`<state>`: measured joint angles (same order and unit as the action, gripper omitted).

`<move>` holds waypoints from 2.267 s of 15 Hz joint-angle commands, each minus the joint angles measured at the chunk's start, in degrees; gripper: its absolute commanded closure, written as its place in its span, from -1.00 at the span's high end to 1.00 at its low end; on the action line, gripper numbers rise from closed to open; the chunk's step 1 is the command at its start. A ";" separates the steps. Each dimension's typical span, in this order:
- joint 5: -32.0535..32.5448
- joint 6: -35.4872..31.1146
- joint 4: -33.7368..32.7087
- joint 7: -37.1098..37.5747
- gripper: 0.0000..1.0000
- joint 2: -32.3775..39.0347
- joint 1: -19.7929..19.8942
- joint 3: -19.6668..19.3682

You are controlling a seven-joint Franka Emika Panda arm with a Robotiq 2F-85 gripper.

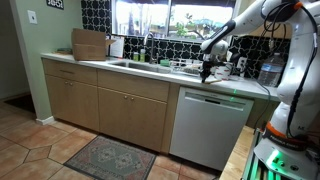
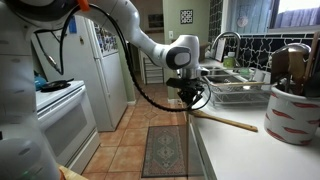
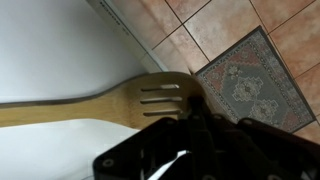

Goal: Slide the wooden spoon forward, pick up the wooden spoon and put it in the utensil holder

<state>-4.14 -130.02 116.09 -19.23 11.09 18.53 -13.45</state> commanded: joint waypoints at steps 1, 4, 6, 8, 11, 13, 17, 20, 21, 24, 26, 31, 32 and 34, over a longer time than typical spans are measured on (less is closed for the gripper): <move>2.04 1.31 1.87 -0.35 -1.00 -2.07 -0.68 0.17; 2.99 1.54 2.16 -0.42 -1.00 -2.65 -1.17 0.31; 3.99 1.49 2.46 -0.04 -1.00 -3.20 -1.51 0.23; 6.09 1.23 3.28 0.40 -1.00 -4.58 -1.91 0.00; 14.83 3.07 4.26 5.35 -0.35 -7.23 -3.38 -0.46; 23.18 4.70 5.14 10.92 -0.05 -9.48 -4.97 -0.01; 34.48 10.20 5.60 19.75 0.57 -11.94 -8.27 2.85; 45.84 13.41 5.65 30.49 0.98 -12.04 -10.73 5.71; 49.23 14.99 5.55 33.27 1.00 -11.79 -11.42 6.55; 48.11 13.68 4.29 32.27 1.00 -10.92 -11.59 6.87; 48.03 13.68 4.14 32.20 0.99 -10.90 -11.64 6.85; 48.03 13.68 4.04 32.04 1.00 -10.90 -11.34 6.54; 48.81 14.48 3.42 33.71 1.00 -9.87 -11.56 6.76; 51.15 15.85 2.48 37.10 1.00 -7.81 -12.13 7.24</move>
<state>44.63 -116.35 119.96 14.03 0.53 7.17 -6.71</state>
